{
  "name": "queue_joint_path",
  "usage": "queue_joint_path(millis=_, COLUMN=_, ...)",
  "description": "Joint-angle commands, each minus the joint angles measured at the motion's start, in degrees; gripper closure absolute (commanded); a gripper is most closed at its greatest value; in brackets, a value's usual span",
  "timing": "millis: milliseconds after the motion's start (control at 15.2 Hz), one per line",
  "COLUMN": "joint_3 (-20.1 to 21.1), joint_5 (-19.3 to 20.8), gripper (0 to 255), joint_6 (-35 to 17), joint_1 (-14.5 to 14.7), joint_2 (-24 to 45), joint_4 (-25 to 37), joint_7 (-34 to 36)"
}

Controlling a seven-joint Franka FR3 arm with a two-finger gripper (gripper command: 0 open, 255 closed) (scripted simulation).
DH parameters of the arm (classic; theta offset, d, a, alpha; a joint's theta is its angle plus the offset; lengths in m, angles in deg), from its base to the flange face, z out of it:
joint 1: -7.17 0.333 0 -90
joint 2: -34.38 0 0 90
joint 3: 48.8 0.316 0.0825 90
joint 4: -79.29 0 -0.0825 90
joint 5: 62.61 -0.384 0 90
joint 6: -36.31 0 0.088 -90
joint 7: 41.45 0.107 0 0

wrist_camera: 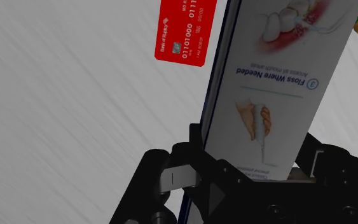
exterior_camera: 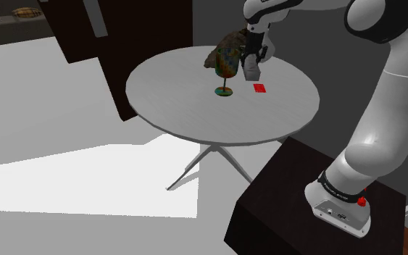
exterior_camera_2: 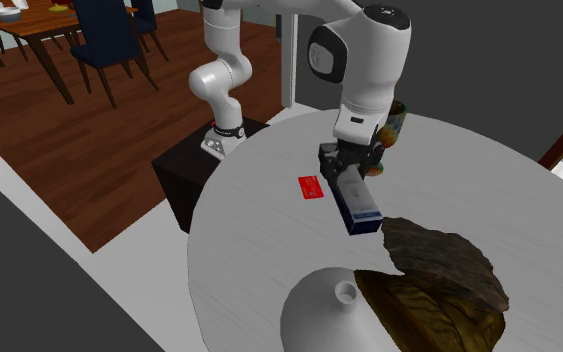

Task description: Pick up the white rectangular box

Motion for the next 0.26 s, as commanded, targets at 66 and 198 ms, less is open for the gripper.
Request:
queue_joint_path(millis=66, joint_3=0.0, joint_5=0.2, gripper=255, joint_6=2.2, joint_1=0.1, joint_2=-0.6, joint_4=1.6, joint_7=0.2)
queue_joint_path(millis=198, joint_3=0.0, joint_5=0.2, gripper=255, joint_6=2.3, joint_1=0.1, joint_2=-0.7, joint_4=1.7, joint_7=0.2)
